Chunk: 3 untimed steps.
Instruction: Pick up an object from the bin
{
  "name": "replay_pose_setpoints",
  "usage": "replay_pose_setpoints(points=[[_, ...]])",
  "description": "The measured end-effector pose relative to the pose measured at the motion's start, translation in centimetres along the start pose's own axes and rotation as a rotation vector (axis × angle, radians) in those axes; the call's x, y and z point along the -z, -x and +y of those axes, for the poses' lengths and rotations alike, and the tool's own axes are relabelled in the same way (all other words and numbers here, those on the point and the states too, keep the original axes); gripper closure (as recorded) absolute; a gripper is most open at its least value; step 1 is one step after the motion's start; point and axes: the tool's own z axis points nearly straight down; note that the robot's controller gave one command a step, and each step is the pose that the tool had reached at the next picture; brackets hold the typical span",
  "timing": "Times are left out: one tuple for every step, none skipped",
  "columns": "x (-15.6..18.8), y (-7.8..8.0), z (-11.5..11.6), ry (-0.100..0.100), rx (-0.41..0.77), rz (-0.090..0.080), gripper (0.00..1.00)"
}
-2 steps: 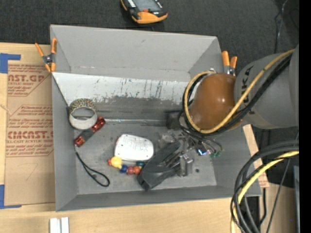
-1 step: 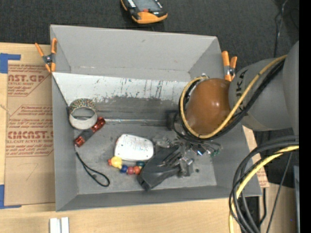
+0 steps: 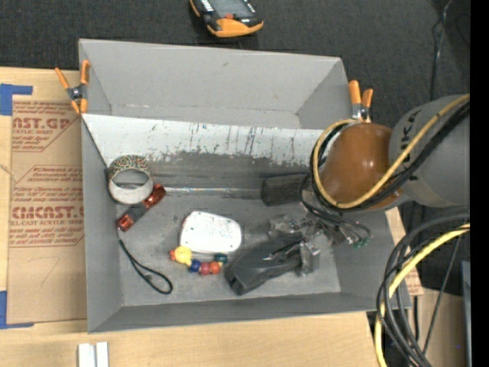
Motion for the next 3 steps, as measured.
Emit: replay_pose_setpoints(points=[[0.0, 0.0, 0.0, 0.0, 0.0, 0.0, 1.0], [0.0, 0.0, 0.0, 0.0, 0.0, 0.0, 1.0], [2.3, -0.2, 0.3, 0.007, -0.001, 0.01, 1.0]])
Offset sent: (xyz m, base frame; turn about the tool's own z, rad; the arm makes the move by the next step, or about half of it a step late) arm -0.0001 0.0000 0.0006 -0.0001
